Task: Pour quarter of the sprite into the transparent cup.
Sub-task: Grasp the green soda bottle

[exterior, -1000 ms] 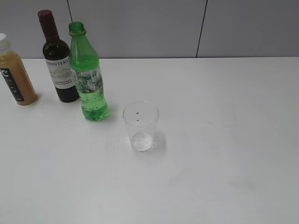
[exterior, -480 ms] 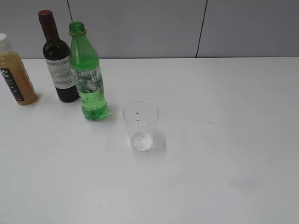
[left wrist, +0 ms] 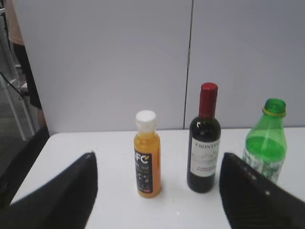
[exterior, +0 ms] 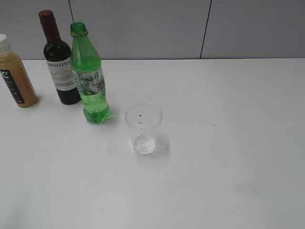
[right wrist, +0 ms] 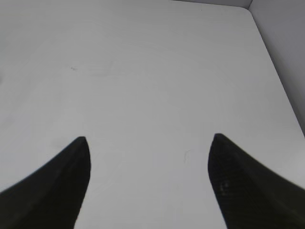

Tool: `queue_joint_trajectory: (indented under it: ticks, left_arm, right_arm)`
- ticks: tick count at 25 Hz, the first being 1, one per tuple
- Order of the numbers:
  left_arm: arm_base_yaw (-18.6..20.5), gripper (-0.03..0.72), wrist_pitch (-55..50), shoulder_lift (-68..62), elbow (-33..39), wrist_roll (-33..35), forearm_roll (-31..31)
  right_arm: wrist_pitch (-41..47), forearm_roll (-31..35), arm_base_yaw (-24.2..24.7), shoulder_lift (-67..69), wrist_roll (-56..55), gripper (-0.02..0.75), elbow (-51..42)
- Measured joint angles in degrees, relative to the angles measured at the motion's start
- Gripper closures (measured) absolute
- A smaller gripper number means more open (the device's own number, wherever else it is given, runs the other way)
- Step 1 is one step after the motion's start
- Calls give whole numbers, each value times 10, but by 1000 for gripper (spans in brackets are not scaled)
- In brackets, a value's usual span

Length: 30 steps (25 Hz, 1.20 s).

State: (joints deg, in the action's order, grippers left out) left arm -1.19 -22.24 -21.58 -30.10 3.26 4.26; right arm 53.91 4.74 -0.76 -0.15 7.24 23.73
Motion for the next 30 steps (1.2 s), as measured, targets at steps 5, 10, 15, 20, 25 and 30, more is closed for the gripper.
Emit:
queue_joint_trajectory:
  ticks: [5,10,15,20,25,30]
  left_arm:
    - [0,99,146,-85,0,3,-2]
    - [0,99,246,-158,0,4,-4]
    - [-4,100,365,-228,17,4,-5]
    - [-50,100,484,-290,53,4,-6]
    - [-110,100,548,-372,98,4,-8]
    - [-131,100,594,-463,112,4,-34]
  right_arm:
    - [0,0,0,0,0,144,0]
    - [0,0,0,0,0,144,0]
    - [0,0,0,0,0,144,0]
    - [0,0,0,0,0,144,0]
    - [0,1,0,0,0,144,0]
    - [0,1,0,0,0,144,0]
